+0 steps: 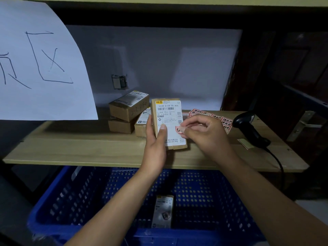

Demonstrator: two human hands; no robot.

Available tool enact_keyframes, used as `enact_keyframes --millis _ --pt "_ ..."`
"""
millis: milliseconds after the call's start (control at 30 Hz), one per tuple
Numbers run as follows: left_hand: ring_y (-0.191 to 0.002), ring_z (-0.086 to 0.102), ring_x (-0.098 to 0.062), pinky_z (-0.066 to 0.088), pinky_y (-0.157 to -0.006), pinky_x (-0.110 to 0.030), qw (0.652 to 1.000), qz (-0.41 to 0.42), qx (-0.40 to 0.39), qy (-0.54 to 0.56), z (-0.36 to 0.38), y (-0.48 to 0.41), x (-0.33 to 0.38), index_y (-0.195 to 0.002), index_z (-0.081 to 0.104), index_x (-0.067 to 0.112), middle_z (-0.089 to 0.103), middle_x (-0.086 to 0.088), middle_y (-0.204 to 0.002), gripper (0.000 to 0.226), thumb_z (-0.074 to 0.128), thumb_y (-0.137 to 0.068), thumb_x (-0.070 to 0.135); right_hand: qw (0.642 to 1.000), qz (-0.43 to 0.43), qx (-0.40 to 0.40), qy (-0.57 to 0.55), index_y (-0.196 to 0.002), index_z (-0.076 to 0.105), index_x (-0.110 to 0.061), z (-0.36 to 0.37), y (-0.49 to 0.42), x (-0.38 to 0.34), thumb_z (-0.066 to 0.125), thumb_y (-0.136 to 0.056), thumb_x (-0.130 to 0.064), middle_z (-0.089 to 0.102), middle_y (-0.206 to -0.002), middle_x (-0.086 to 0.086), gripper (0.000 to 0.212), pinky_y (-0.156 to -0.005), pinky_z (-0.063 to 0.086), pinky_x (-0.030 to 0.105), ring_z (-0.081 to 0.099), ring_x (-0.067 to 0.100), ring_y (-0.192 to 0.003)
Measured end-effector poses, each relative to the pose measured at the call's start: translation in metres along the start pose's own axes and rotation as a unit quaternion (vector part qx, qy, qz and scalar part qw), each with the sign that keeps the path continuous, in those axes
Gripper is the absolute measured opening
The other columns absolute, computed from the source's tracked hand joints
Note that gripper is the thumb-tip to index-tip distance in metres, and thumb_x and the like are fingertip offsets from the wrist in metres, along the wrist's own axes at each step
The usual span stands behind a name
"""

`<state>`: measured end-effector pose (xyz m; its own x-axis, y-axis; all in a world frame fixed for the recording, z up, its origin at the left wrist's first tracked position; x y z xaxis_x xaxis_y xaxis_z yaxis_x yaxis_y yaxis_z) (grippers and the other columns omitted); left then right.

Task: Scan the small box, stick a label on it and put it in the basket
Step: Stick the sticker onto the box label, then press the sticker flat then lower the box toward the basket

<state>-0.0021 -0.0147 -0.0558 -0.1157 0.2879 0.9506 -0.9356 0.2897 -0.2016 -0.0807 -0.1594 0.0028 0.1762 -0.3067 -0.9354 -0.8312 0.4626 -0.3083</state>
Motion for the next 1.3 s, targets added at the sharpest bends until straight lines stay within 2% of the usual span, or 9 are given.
enact_keyframes --millis 233,400,567,667,833,1000,1100,1200,1300 --pt "-0.124 0.067 -0.007 0.056 -0.092 -0.013 1.000 0.011 -0.005 -0.003 0.004 0.003 0.004 -0.160 0.030 0.037 0.067 0.009 -0.139 0.057 0.052 -0.110 0.021 0.996 -0.022 0.082 0.027 -0.080 0.070 -0.018 -0.002 0.007 0.005 0.087 -0.082 -0.006 0.079 -0.079 0.007 0.020 -0.068 0.066 0.042 0.079 0.026 -0.076" --pt "-0.117 0.070 0.007 0.056 -0.088 -0.012 0.999 0.021 -0.030 -0.017 0.008 0.007 0.007 -0.158 0.028 0.039 0.066 0.014 -0.139 0.069 0.063 -0.103 0.014 0.995 -0.016 0.069 0.065 -0.087 0.065 -0.013 0.004 0.006 0.008 0.089 -0.077 -0.014 0.084 -0.082 0.004 0.026 -0.077 0.067 0.041 0.082 0.017 -0.076" --pt "-0.137 0.061 -0.007 0.043 -0.121 -0.037 0.997 0.027 -0.025 -0.061 0.003 0.006 0.007 -0.168 0.025 0.022 0.063 0.003 -0.152 0.069 0.057 -0.107 0.013 0.988 -0.046 0.091 0.120 -0.095 0.062 -0.015 0.004 0.005 0.000 0.096 -0.070 -0.029 0.076 -0.083 -0.007 0.044 -0.071 0.063 0.038 0.074 0.018 -0.072" --pt "-0.138 0.061 -0.011 0.042 -0.122 -0.040 0.998 0.039 -0.011 -0.056 0.001 0.008 0.007 -0.167 0.030 0.021 0.064 0.001 -0.152 0.062 0.053 -0.109 0.012 0.992 0.063 0.061 0.094 -0.113 0.058 -0.025 0.001 0.000 0.020 0.093 -0.057 -0.054 0.074 -0.100 -0.001 0.072 -0.082 0.063 0.044 0.076 0.022 -0.086" --pt "-0.132 0.066 -0.012 0.050 -0.113 -0.035 0.997 0.057 -0.028 -0.051 0.000 0.010 0.011 -0.162 0.041 0.018 0.070 0.002 -0.144 0.051 0.048 -0.111 0.012 0.974 0.190 -0.095 -0.077 -0.124 0.071 -0.015 0.009 -0.002 0.033 0.089 -0.081 -0.025 0.085 -0.109 0.008 0.047 -0.101 0.059 0.056 0.082 0.029 -0.102" --pt "-0.136 0.063 -0.010 0.046 -0.119 -0.047 0.991 0.061 -0.062 -0.099 0.001 0.011 0.010 -0.163 0.040 0.022 0.068 0.010 -0.146 0.056 0.053 -0.109 0.026 0.981 0.181 -0.062 -0.040 -0.119 0.073 -0.018 0.005 0.000 0.035 0.088 -0.081 -0.027 0.085 -0.106 0.006 0.042 -0.099 0.059 0.059 0.082 0.030 -0.100" --pt "-0.128 0.068 -0.009 0.052 -0.113 -0.045 0.991 0.037 -0.085 -0.098 0.000 0.010 0.007 -0.155 0.049 0.028 0.071 0.009 -0.140 0.049 0.057 -0.107 0.028 0.978 0.195 -0.070 -0.036 -0.120 0.072 -0.018 0.005 0.003 0.041 0.089 -0.081 -0.030 0.086 -0.106 0.005 0.044 -0.097 0.061 0.058 0.082 0.029 -0.099" --pt "-0.103 0.074 -0.014 0.060 -0.077 -0.038 0.989 -0.032 -0.138 -0.037 0.001 0.017 0.001 -0.148 0.052 0.039 0.076 0.005 -0.132 0.053 0.064 -0.097 0.030 0.977 0.196 -0.088 -0.013 -0.122 0.070 -0.021 0.001 0.007 0.042 0.089 -0.080 -0.038 0.085 -0.108 0.006 0.050 -0.094 0.063 0.052 0.083 0.027 -0.099" --pt "-0.087 0.074 -0.012 0.056 -0.058 -0.029 0.987 -0.054 -0.149 -0.020 -0.008 0.029 0.007 -0.152 0.055 0.024 0.080 0.005 -0.121 0.056 0.070 -0.099 0.020 0.974 0.191 -0.120 0.020 -0.131 0.062 -0.030 -0.002 0.014 0.037 0.089 -0.073 -0.054 0.082 -0.117 0.004 0.069 -0.086 0.066 0.039 0.082 0.022 -0.101"
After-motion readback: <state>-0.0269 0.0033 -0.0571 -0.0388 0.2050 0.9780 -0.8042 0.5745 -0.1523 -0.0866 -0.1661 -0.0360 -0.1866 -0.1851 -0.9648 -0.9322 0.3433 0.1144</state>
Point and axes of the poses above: each hand's wrist, its own y-axis away from the middle knuckle, its own z-axis out of the palm, x = y × z, the point moved 7 cm from there along -y, towards the middle knuckle
